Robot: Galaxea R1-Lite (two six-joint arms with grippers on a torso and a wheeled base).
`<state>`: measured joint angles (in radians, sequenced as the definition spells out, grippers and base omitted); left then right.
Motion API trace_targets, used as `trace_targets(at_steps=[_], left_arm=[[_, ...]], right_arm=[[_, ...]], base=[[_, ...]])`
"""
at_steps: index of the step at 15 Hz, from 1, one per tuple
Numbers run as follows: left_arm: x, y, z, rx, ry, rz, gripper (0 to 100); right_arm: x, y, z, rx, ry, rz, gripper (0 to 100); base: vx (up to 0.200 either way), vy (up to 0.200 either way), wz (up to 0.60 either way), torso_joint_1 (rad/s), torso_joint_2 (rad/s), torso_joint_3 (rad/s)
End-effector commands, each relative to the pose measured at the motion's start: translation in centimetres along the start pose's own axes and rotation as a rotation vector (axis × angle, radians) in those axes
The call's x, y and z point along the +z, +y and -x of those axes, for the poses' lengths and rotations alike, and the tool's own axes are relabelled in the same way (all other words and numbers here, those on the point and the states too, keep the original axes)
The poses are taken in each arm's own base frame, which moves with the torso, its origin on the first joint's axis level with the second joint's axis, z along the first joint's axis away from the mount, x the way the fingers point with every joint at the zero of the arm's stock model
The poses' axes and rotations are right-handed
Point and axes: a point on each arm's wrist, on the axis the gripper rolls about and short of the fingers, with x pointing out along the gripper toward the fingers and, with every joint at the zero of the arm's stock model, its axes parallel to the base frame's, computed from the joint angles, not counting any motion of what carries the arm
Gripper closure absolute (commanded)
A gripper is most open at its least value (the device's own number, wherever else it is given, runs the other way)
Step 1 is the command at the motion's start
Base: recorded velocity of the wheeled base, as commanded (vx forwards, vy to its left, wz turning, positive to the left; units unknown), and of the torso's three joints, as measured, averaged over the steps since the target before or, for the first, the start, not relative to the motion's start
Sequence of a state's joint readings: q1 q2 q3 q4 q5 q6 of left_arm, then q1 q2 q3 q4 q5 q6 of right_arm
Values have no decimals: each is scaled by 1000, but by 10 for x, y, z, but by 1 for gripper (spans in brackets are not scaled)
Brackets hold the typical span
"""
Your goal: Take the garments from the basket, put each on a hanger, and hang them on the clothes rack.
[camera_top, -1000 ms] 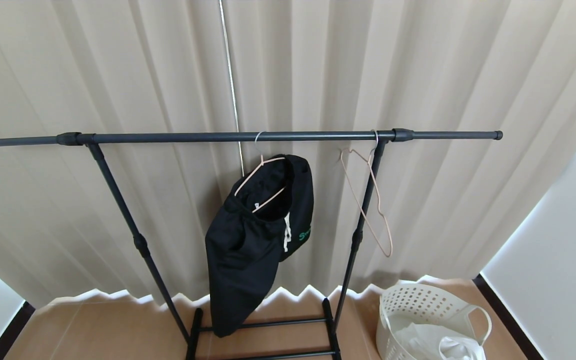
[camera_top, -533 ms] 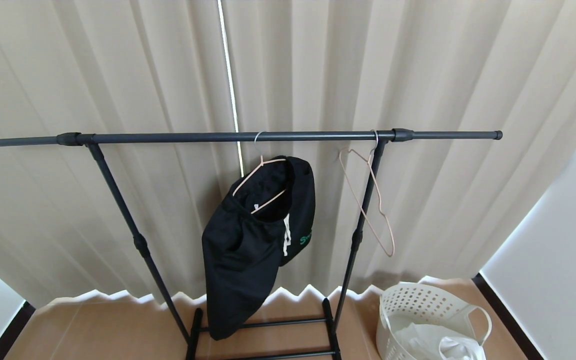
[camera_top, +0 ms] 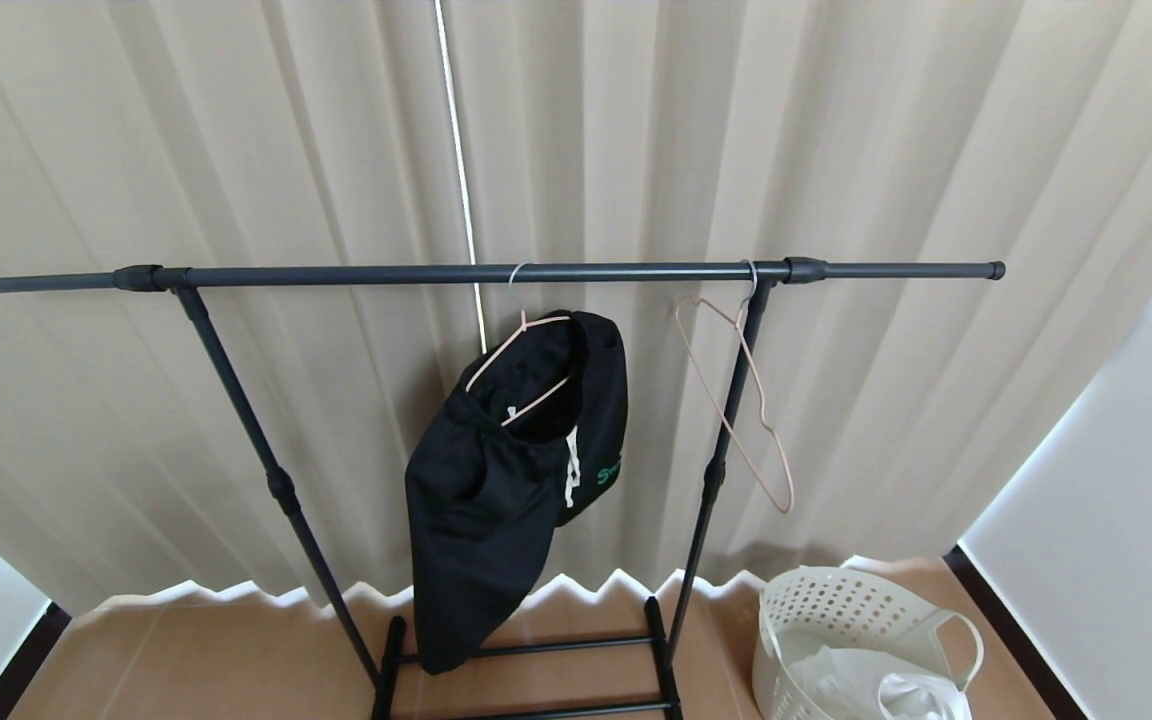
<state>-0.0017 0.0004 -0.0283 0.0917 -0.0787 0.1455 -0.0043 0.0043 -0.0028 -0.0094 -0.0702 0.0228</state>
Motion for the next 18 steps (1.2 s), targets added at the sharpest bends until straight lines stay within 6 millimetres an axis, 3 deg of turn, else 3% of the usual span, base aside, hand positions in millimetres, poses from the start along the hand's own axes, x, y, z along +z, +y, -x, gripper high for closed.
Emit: trace_targets(at_steps=[1,9,18], left_arm=[[0,0,0,-1,0,0,0],[1,0,0,-11,-5,33,0],[1,0,0,-28,-9,59,0]], right_arm=[[-1,0,0,2,6,3,0],[-1,0,0,7,5,-20,0],[-1,0,0,8,8,-18,0]], base=[[0,0,0,0,0,0],[0,0,0,-65,155,82],[0,0,0,-140,325,181]])
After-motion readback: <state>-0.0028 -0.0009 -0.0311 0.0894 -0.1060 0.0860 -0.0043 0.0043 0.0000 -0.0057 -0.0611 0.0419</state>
